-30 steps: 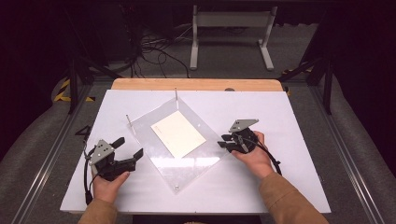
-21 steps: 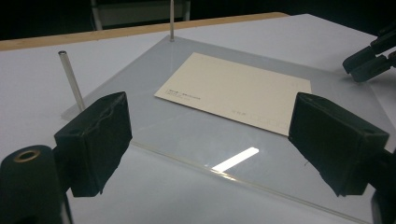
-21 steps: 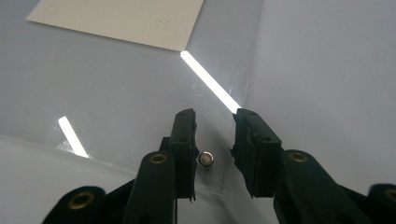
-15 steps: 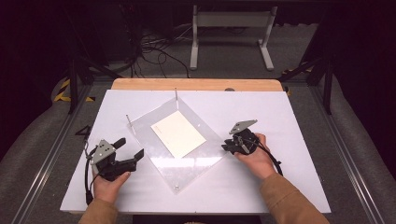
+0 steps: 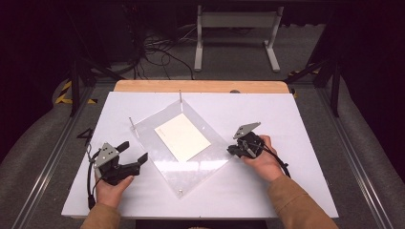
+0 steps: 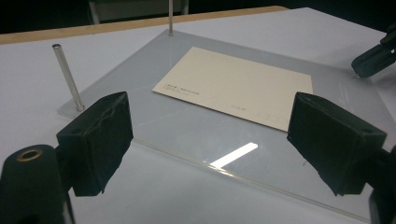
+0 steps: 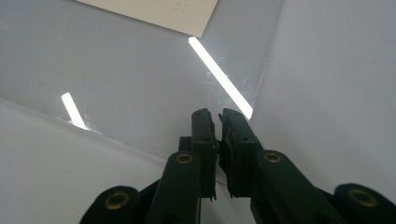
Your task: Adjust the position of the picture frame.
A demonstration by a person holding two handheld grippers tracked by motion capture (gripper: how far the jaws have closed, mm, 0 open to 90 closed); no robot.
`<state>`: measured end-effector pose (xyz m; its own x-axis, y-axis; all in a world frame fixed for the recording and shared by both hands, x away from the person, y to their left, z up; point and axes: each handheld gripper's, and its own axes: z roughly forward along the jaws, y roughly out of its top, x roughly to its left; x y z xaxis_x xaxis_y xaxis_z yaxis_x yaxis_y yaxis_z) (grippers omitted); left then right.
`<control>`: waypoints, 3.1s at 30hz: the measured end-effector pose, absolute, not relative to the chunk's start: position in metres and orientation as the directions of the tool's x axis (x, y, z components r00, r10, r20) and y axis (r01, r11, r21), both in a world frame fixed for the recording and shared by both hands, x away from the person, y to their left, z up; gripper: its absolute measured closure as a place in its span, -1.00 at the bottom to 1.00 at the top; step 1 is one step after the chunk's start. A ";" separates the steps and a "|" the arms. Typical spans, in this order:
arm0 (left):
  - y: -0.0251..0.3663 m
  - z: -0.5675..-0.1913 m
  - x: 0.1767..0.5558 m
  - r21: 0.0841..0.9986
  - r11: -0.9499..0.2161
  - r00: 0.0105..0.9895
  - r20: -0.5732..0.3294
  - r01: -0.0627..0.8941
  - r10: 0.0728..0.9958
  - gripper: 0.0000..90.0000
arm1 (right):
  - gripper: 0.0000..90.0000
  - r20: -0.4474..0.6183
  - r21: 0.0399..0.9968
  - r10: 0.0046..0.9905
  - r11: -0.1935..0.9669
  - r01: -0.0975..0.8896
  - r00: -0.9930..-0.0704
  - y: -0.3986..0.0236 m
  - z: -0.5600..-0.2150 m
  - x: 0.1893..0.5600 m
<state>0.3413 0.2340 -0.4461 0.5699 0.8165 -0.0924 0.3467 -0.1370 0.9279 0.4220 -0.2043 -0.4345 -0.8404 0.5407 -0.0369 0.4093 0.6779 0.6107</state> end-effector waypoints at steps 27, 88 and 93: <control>0.230 -0.452 0.350 0.884 -0.158 0.531 -0.114 0.440 0.840 -0.57 | 0.84 0.002 0.564 0.399 0.757 0.330 -0.917 -0.214 -0.432 0.339; 0.121 -0.420 0.518 0.839 -0.316 0.549 0.024 0.444 0.836 0.87 | 0.60 0.008 0.764 0.540 0.540 0.353 -0.842 -0.276 -0.413 0.291; 0.102 -0.433 0.529 0.826 -0.331 0.579 0.007 0.457 0.816 0.88 | 0.59 0.011 0.762 0.554 0.534 0.366 -0.832 -0.281 -0.413 0.286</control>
<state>0.5290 0.1016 -0.4330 0.5786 0.8156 0.0071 0.4569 -0.3313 0.8256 0.2860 -0.2812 -0.4128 -0.8322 0.5544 0.0108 0.3657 0.5341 0.7622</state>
